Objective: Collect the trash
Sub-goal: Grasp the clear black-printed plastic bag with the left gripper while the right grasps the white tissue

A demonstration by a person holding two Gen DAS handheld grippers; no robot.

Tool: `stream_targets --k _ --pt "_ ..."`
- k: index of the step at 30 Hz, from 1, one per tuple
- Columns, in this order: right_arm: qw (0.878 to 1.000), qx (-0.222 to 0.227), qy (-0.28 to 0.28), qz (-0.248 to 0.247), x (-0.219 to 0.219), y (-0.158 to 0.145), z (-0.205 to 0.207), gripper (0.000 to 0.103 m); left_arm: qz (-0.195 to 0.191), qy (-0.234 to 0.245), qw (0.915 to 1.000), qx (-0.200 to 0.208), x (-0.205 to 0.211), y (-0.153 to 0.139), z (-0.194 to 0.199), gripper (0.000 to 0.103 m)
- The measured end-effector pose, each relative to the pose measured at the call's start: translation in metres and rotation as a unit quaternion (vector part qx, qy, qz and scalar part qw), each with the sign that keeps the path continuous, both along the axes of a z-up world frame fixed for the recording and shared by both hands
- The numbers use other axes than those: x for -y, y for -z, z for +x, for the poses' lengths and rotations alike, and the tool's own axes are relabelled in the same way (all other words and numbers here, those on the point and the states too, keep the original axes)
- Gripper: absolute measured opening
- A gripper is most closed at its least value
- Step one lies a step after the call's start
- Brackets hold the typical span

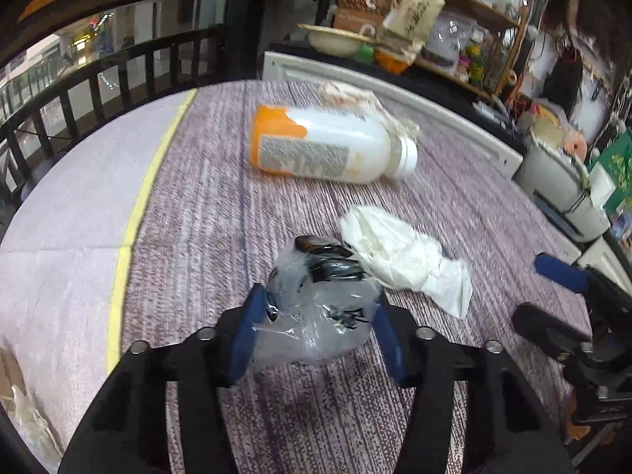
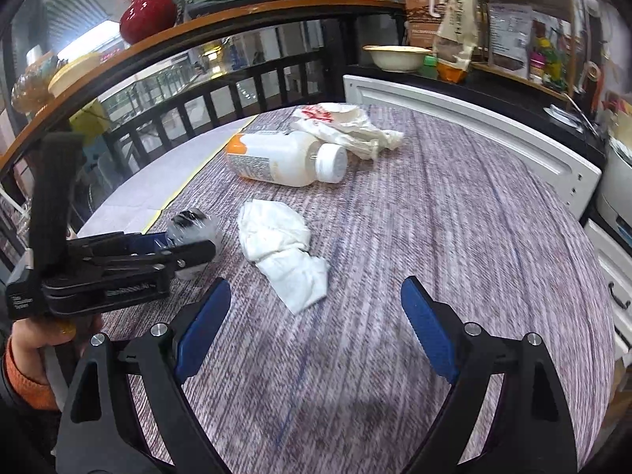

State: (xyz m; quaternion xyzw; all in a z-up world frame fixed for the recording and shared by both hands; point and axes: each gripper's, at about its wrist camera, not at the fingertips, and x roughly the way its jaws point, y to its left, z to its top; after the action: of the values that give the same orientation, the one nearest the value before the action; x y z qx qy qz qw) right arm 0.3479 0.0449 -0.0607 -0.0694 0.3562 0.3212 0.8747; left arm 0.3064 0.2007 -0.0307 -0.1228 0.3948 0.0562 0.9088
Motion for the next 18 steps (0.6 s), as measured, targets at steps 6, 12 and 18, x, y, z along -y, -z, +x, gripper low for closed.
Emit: stream_targets --k 6,12,18 --pt "0.999 -0.01 -0.042 -0.032 -0.047 0.011 0.018 0.087 0.042 -0.059 0.9946 0.074 -0.018 -0.026 -0.026 0.047" --pt "0.994 -0.001 -0.055 -0.089 -0.087 0.026 0.032 0.067 0.047 -0.053 0.9943 0.081 -0.016 -0.027 -0.026 0.047" --pt "0.996 -0.015 -0.037 -0.08 -0.079 0.028 0.038 0.018 0.045 -0.039 0.9954 0.075 -0.01 -0.022 -0.022 0.047"
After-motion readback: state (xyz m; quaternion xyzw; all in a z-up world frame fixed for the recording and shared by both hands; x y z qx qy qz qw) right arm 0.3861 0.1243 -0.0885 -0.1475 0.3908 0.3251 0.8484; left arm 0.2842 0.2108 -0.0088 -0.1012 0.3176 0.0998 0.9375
